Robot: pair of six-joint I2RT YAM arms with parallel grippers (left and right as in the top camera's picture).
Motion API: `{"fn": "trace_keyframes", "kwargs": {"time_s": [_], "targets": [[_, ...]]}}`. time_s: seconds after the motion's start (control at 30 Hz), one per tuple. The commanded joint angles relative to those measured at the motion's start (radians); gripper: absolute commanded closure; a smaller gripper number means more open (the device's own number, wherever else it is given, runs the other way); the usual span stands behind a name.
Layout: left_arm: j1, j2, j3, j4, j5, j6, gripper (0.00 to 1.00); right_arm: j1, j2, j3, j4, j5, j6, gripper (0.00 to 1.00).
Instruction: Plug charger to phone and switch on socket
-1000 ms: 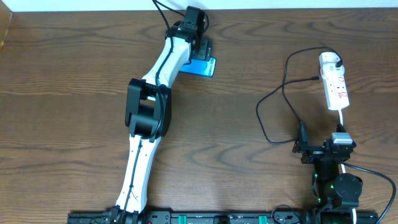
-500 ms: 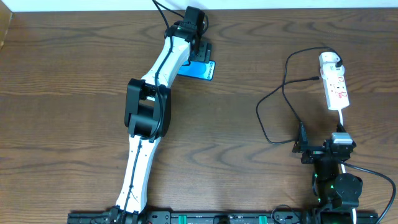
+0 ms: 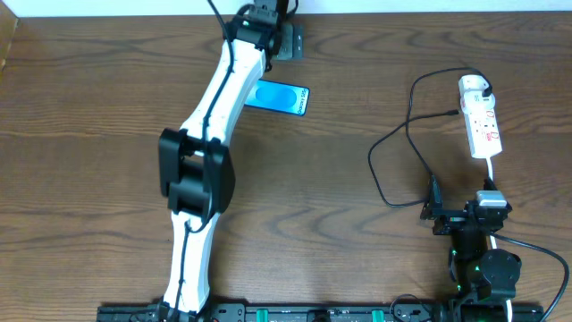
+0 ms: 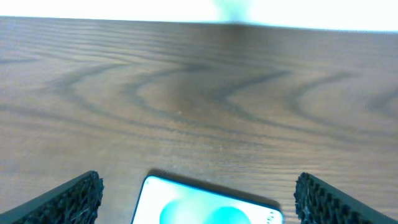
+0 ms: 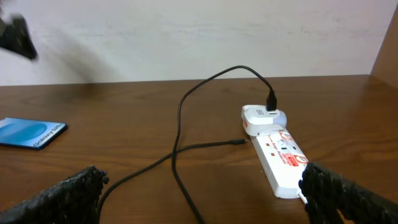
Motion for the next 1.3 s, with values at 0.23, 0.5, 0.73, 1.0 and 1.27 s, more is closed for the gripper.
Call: {"fn": "trace_keyframes", "kwargs": {"time_s": [0.23,0.5,0.73,1.0,1.27], "targets": [[-0.016,-0.016,0.005,-0.19,-0.042,-0.534,0.02,0.008,-0.005,-0.002,-0.004,0.008,0.006,0.01],[-0.002,-0.002,0.004,-0.18,0.152,-0.86,0.02,0.008,-0.005,-0.002,-0.004,0.008,0.006,0.01],[0.002,0.05,0.003,-0.182,0.197,-1.022,0.02,0.008,-0.005,-0.002,-0.004,0.008,0.006,0.01],[0.021,0.139,0.002,-0.196,0.305,-1.074,0.02,0.008,-0.005,-0.002,-0.004,0.008,0.006,0.01],[0.052,0.164,0.001,-0.213,0.31,-1.112,0.02,0.008,-0.005,-0.002,-0.004,0.008,0.006,0.01]]}}
